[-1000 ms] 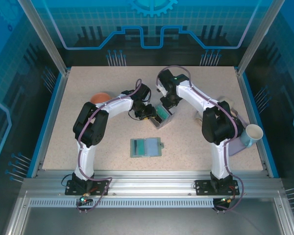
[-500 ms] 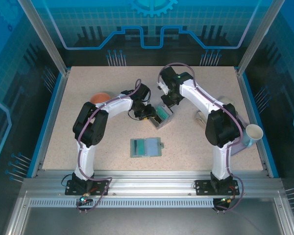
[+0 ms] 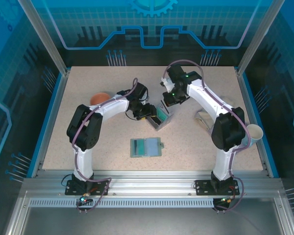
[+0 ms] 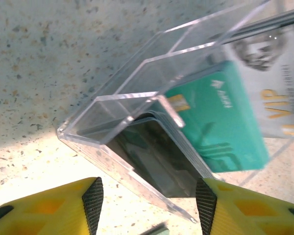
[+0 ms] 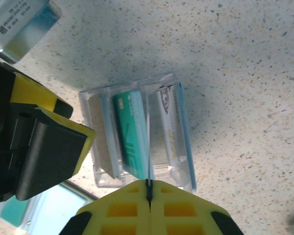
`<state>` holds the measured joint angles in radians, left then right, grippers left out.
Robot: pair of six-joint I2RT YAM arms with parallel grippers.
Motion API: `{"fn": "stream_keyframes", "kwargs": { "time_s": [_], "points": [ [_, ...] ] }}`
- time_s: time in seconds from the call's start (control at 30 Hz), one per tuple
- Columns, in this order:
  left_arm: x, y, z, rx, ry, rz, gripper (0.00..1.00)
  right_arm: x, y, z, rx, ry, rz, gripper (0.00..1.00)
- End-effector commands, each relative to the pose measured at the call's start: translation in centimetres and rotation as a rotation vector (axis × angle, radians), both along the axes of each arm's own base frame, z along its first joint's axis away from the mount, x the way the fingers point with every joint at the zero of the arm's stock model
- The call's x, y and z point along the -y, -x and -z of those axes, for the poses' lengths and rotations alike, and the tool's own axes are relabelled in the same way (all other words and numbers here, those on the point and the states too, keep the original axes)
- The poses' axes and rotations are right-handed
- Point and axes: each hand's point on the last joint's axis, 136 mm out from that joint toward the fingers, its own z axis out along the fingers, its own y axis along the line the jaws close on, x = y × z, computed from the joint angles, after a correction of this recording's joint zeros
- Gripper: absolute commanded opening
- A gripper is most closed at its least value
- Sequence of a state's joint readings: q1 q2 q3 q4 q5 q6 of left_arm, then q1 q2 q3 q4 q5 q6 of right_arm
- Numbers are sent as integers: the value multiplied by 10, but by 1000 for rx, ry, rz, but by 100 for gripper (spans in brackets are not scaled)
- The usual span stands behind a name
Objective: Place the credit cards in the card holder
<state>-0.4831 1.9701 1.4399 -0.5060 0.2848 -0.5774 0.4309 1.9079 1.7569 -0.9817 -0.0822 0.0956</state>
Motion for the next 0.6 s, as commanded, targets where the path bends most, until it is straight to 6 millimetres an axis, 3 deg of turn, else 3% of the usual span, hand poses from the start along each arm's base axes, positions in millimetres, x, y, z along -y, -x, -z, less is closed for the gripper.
{"fn": "stream_keyframes", "kwargs": {
  "time_s": [0.0,0.17,0.3,0.57],
  "points": [
    [-3,2,-29,58,47,-21,58,-5,7,-26,-10,-161,55,0],
    [-16,7,-76,151,209,-119,65,-6,23,-73,20,-410,114,0],
    [-16,19,-118,216,388,-134,71,-11,41,-100,6,-599,140,0],
    [5,44,-153,182,683,-63,70,-27,72,-125,-36,-832,112,0]
  ]
}}
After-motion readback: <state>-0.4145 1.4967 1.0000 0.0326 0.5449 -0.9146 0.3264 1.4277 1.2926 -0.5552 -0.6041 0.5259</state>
